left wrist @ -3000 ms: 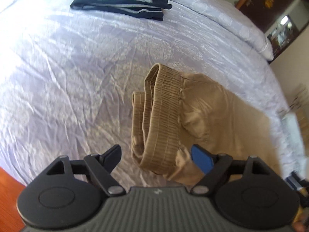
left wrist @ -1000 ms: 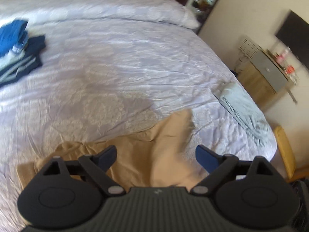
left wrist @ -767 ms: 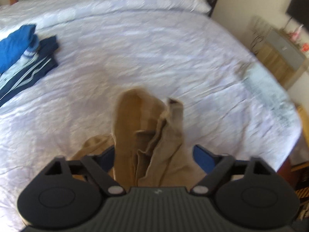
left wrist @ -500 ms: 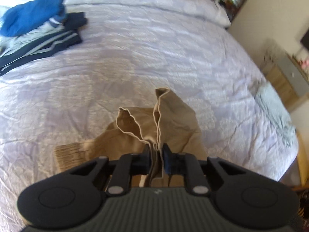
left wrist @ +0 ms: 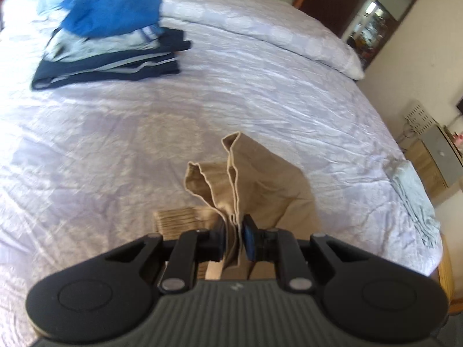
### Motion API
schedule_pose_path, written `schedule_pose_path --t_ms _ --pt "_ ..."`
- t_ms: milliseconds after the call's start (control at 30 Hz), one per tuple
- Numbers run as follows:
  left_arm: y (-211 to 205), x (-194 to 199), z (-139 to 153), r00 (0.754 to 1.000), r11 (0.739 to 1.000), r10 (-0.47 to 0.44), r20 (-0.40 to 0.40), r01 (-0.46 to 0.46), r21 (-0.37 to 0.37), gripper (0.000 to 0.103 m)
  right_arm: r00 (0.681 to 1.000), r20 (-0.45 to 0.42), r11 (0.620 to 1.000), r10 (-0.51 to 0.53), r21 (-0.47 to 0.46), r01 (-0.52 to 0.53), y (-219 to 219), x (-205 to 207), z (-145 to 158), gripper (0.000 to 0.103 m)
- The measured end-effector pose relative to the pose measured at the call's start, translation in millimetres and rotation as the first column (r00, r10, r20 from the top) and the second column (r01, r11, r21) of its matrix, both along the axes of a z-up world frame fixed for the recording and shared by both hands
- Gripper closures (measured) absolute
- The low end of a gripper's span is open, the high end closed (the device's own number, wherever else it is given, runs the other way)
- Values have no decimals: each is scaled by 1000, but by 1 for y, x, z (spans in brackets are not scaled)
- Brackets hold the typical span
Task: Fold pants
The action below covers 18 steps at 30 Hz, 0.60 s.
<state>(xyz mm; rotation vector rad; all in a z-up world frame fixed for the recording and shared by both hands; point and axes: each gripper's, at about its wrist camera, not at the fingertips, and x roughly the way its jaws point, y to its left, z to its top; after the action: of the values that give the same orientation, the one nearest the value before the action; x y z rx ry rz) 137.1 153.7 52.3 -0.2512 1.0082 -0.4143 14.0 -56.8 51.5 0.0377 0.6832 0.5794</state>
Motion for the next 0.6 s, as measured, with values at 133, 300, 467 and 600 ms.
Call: schedule_pose_path --t_ms 133,300,467,600 --pt "3 4 -39 997 997 42 -66 -37 70 87 983 -181 997 -16 65 28 -8 31 -32 38" --pt "-11 -4 -46 999 988 49 13 -50 149 80 945 -323 976 -43 187 108 -24 47 -56 38" --pt "6 -30 -9 981 970 105 163 -137 201 59 975 -221 957 -27 275 89 -45 32 -24 38" --pt "32 -50 27 958 978 189 214 -204 50 62 976 -167 949 -142 258 182 -69 45 -8 43"
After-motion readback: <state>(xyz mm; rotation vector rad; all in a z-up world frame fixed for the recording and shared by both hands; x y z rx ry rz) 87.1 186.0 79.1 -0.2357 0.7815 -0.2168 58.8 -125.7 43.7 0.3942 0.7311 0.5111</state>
